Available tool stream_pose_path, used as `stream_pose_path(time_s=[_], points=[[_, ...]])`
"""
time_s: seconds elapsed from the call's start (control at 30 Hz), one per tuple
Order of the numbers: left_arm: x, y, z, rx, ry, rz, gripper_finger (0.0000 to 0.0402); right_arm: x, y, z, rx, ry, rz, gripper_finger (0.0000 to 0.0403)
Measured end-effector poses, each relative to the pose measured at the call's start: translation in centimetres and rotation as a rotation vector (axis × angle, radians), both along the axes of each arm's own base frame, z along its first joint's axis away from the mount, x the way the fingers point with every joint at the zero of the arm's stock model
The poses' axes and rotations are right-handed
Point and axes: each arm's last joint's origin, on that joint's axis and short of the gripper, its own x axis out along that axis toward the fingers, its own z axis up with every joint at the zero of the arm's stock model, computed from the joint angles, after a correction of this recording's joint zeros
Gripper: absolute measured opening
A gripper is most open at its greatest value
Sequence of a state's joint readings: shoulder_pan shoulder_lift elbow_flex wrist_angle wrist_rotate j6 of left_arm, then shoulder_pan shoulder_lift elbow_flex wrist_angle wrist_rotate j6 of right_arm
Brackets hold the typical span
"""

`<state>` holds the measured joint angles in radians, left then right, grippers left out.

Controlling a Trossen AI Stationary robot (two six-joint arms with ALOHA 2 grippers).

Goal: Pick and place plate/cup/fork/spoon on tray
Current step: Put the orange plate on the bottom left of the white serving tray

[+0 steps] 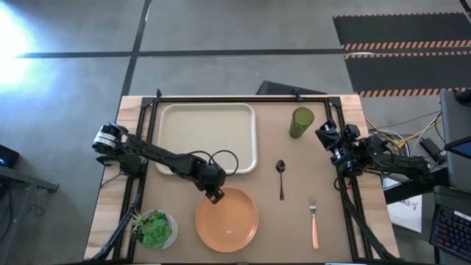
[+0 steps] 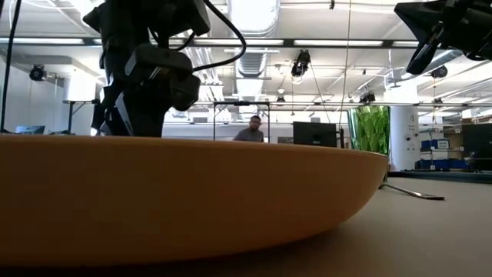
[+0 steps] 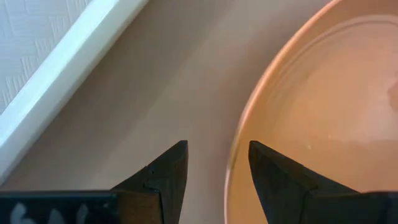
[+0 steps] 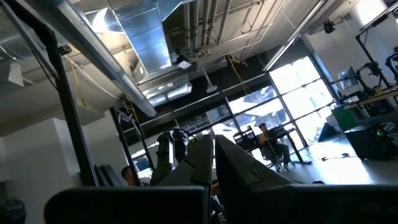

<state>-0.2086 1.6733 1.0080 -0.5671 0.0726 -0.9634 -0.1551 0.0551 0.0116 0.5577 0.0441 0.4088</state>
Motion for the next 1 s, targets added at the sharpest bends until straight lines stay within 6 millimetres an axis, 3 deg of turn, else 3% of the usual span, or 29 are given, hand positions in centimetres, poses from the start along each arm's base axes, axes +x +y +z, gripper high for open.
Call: stream_pose_path(time_s=[0.5,0.83,0.93,1.0], points=[[0.0,-0.1,-0.1,-0.045,0.001,-0.015,0.0153,0.0,0.0,0.0,0.003,-0.001,-0.007,0.0009],[-0.8,-0.1,-2.6,-0.114,-0.062,0.043,0.0152,0.0,0.0,0.0,0.003,-0.001,-0.007,0.0009],[-1.0,0.0,-2.7,-0.112,-0.061,0.041,0.0135,0.0,0.0,0.0,0.003,-0.001,-0.009,0.0009],[-1.0,0.0,-2.8,-0.103,-0.059,0.038,0.0103,0.0,0.0,0.0,0.001,0.000,-0.013,0.0009]])
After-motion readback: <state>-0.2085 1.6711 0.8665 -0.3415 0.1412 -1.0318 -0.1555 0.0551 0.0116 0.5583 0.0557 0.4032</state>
